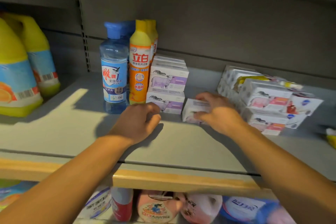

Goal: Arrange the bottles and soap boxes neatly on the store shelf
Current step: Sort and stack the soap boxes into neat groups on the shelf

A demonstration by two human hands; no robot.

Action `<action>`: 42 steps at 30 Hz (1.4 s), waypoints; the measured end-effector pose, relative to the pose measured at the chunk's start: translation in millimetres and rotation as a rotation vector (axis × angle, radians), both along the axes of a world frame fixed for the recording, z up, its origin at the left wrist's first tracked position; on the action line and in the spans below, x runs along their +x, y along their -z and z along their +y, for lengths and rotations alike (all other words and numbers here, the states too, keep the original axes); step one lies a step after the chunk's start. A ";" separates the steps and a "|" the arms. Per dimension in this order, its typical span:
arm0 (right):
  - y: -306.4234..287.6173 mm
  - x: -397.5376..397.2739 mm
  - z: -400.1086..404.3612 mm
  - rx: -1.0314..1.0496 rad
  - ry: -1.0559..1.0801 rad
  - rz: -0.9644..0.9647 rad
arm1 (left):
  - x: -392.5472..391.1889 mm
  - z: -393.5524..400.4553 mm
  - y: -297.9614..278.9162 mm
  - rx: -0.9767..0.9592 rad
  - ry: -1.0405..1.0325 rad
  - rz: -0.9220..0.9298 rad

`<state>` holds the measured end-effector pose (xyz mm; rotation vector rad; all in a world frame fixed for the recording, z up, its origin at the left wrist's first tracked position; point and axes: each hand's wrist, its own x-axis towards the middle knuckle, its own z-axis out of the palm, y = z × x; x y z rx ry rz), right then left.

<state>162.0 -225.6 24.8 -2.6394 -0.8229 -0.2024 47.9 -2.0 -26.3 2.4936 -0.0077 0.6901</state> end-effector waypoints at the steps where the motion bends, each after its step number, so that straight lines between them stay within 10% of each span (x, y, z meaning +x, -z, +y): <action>1: -1.4 -14.5 -2.2 0.040 -0.017 0.025 | -3.1 -1.7 -1.3 -0.034 0.044 0.008; 14: 2.9 -77.2 10.0 0.292 -0.134 -0.018 | -20.7 -13.1 -15.5 -0.294 0.309 0.070; 22: 34.8 -74.3 7.7 1.003 -0.140 0.523 | -19.8 -2.2 -20.8 -0.507 0.235 0.034; 27: 42.3 -65.1 2.7 1.057 -0.089 0.529 | -17.1 -3.7 -14.6 -0.837 0.339 0.182; 34: 43.0 -57.6 0.5 1.058 -0.099 0.671 | -12.7 -0.8 -11.7 -0.573 0.444 0.258; 42: 44.0 -56.7 -1.7 1.048 -0.209 0.735 | -12.0 -7.1 -13.4 -0.981 0.337 0.239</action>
